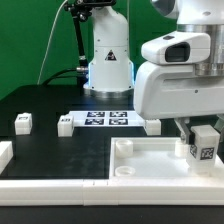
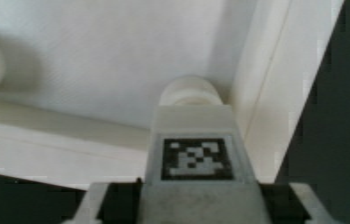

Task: Assemble one leg

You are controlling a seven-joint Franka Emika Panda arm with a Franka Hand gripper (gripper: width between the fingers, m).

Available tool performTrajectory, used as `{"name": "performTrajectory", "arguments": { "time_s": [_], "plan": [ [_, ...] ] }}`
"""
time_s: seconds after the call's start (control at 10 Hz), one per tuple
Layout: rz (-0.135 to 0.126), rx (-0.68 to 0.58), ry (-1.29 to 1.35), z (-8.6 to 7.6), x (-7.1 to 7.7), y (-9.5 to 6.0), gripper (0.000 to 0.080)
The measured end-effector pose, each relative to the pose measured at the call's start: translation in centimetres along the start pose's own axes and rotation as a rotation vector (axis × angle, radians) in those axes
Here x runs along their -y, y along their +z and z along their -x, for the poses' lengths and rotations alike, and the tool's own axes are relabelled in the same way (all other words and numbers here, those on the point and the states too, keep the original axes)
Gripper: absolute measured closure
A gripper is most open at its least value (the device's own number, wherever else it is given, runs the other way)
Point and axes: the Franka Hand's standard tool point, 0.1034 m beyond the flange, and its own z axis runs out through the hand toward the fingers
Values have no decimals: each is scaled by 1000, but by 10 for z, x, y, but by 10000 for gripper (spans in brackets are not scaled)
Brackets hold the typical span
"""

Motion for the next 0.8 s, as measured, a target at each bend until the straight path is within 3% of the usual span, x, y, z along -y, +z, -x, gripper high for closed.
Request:
{"name": "performTrajectory", "arguments": {
  "time_s": [0.2,0.8],
  "plan": [
    [0,-1,45,0,0,0,508],
    [0,-26,834,2,1,2,508]
  ]
}}
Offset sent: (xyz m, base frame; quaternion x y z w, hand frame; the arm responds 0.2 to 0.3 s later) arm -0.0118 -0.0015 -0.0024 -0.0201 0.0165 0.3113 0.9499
